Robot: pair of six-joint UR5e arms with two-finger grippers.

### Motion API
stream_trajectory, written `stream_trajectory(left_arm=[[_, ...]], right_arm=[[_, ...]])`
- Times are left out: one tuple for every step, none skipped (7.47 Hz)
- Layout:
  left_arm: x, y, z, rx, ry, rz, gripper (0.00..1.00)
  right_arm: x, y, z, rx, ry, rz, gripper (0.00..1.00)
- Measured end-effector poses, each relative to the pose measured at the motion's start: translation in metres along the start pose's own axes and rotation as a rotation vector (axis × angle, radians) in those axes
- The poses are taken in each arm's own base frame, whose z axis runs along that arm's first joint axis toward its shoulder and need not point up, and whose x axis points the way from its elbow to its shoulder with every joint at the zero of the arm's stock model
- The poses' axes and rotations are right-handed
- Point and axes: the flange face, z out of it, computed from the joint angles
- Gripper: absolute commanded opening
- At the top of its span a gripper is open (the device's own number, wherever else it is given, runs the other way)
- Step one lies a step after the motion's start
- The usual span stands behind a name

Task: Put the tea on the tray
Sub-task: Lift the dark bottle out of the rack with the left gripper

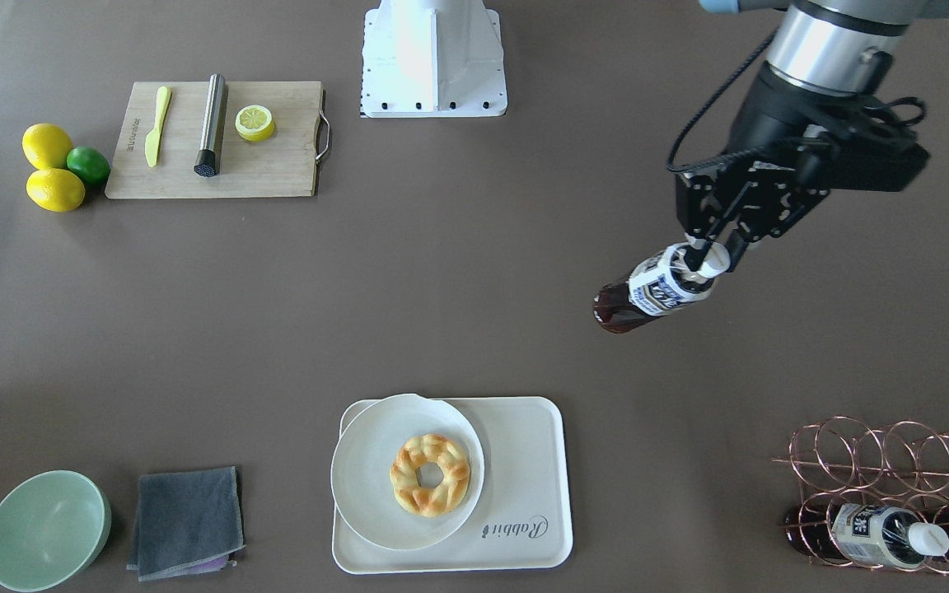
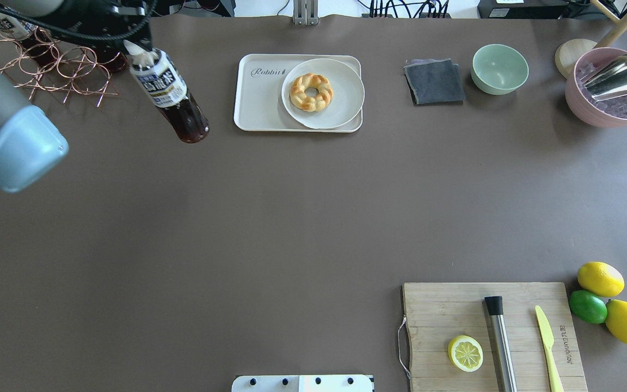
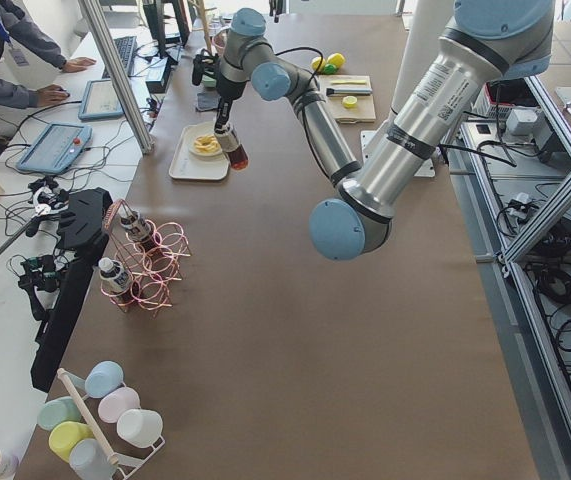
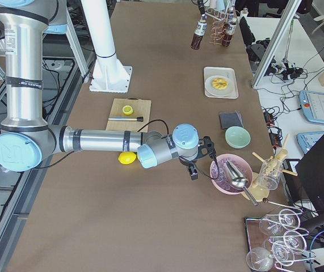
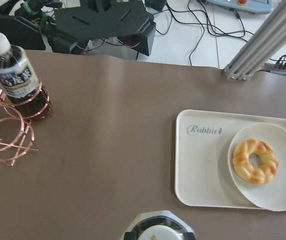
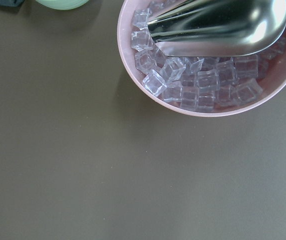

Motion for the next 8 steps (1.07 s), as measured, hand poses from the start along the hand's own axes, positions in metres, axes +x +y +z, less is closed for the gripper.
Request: stream_trajectory(left_arm=[[0.052, 0.039, 0.018, 0.000, -0.006, -0.003, 0.00], [0.094, 0.081, 0.035, 0.020, -0.033, 0.016, 0.00], [0.135, 0.122, 0.041, 0.035, -0.066, 0.016, 0.00], [0.170, 0.160, 0.040, 0.043, -0.098, 0.017, 0.00], [0.192, 0.192, 0.039, 0.054, -0.116, 0.022, 0.00], [0.206, 0.220, 0.041, 0.065, -0.126, 0.029, 0.00], [0.215, 0.241, 0.045, 0.075, -0.131, 0.034, 0.00], [0.220, 0.255, 0.049, 0.076, -0.134, 0.037, 0.00]], right_arm=[[0.000, -0.002, 0.000, 0.000, 0.000, 0.002, 0.99], [0.001, -0.001, 0.001, 0.000, 0.000, 0.004, 0.99], [0.001, -0.001, 0.001, 0.000, 0.000, 0.004, 0.99], [0.002, 0.000, 0.001, -0.001, 0.000, 0.005, 0.99], [0.002, 0.001, 0.002, -0.002, 0.000, 0.006, 0.99], [0.003, 0.002, 0.002, -0.002, 0.000, 0.007, 0.99], [0.003, 0.004, 0.001, -0.003, 0.000, 0.009, 0.99], [0.004, 0.006, 0.001, -0.002, 0.000, 0.011, 0.99]])
